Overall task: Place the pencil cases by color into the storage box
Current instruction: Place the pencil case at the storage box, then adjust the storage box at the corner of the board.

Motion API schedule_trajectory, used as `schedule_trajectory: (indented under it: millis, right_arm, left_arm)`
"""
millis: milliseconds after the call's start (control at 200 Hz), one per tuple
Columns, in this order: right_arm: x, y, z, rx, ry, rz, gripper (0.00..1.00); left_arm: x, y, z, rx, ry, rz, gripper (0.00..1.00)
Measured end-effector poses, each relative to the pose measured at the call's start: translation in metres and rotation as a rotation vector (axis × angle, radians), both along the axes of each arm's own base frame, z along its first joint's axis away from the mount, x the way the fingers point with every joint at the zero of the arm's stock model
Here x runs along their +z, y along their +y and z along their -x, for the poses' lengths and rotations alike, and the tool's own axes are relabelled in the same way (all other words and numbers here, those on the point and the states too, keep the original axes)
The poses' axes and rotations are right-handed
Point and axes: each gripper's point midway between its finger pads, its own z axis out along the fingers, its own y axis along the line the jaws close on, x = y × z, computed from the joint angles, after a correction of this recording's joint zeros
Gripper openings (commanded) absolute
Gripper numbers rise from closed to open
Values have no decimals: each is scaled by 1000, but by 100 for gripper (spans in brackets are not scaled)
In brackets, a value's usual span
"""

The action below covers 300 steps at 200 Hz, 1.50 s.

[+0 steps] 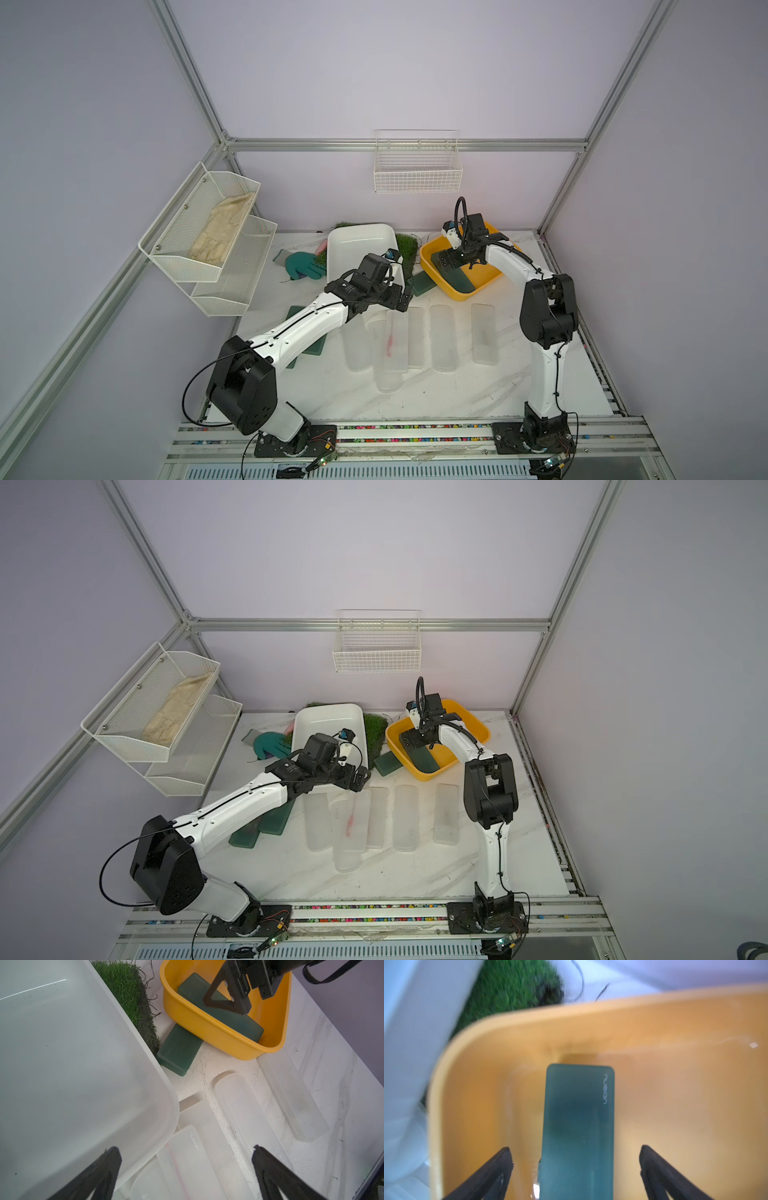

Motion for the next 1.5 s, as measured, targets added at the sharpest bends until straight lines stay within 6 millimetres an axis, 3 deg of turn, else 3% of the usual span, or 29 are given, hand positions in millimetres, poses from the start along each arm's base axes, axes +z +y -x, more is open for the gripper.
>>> schedule_trajectory:
  millis: [110, 190, 260, 385, 535, 630, 735, 865, 1145, 1265, 1500]
  right_arm:
    - [48, -22, -10, -143, -78, -105, 97]
    - [77, -61, -15, -318, -123, -186, 97]
    - [92, -99, -10, -477, -145, -236, 97]
    - [84, -155, 14, -732, -119, -289, 94]
    - [42, -180, 41, -895, -9, -342, 89]
    - [15, -188, 55, -960, 62, -352, 88]
    - [-1, -187, 64, -991, 112, -366, 83]
    - [-12, -183, 63, -1008, 144, -397, 78]
    - [-59, -176, 65, -1048, 262, -417, 68]
    - [-69, -175, 65, -1057, 281, -423, 63]
    - [-86, -173, 60, -1071, 305, -437, 40]
  left_arm:
    - [5, 0, 1, 0, -8, 10, 100]
    - [12, 1, 3, -3, -20, 21, 100]
    - [18, 0, 4, -7, -29, 33, 100]
    - [24, -3, 6, -20, -36, 58, 100]
    - [25, -7, 8, -37, -31, 77, 100]
    - [26, -8, 8, -41, -27, 89, 100]
    - [26, -10, 8, -42, -26, 104, 100]
    - [25, -11, 9, -42, -24, 109, 100]
    - [28, -12, 7, -42, -35, 120, 100]
    - [26, -13, 7, -42, -36, 121, 100]
    - [29, -15, 6, -46, -46, 132, 100]
